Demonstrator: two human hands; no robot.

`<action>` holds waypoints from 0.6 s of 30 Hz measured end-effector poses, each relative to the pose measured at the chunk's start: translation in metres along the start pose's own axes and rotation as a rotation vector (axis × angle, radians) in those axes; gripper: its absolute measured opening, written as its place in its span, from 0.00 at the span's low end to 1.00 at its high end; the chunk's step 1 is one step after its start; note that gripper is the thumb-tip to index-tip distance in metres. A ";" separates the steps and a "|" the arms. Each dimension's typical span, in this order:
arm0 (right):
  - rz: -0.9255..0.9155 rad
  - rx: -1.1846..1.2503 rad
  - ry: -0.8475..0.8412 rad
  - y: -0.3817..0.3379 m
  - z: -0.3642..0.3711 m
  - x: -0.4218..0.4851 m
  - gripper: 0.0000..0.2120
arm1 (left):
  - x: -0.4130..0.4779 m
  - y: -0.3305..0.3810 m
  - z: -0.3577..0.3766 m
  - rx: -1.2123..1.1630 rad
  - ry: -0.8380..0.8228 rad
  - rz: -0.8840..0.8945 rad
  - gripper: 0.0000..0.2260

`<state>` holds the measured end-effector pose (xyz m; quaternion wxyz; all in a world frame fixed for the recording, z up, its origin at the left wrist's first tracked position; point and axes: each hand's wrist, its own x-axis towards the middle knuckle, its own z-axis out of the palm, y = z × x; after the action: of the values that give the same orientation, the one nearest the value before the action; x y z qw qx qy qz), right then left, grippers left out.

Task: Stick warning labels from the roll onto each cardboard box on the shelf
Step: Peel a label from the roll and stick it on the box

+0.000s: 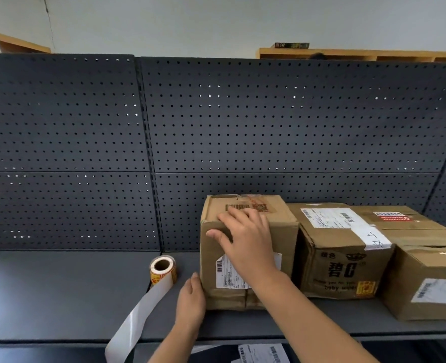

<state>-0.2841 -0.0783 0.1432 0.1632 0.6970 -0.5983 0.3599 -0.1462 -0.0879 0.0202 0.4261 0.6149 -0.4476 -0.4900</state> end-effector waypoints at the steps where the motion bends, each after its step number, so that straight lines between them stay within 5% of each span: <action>1: -0.002 -0.001 0.001 0.001 0.001 -0.001 0.20 | -0.001 0.000 0.000 0.039 0.013 0.044 0.21; 6: -0.031 -0.011 -0.073 0.002 0.000 -0.008 0.21 | -0.013 0.030 0.002 -0.101 -0.055 0.046 0.27; 11: 0.057 0.192 -0.092 0.006 -0.022 -0.004 0.22 | -0.012 0.073 0.001 -0.280 -0.074 0.077 0.17; 18: 0.387 0.359 0.223 0.059 -0.058 0.006 0.14 | -0.017 0.124 -0.010 -0.288 0.012 0.282 0.16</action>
<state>-0.3577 -0.0578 0.1757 0.0302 0.5436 -0.6253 0.5591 -0.1549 -0.1003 0.1452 0.5768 0.4814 -0.4521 -0.4808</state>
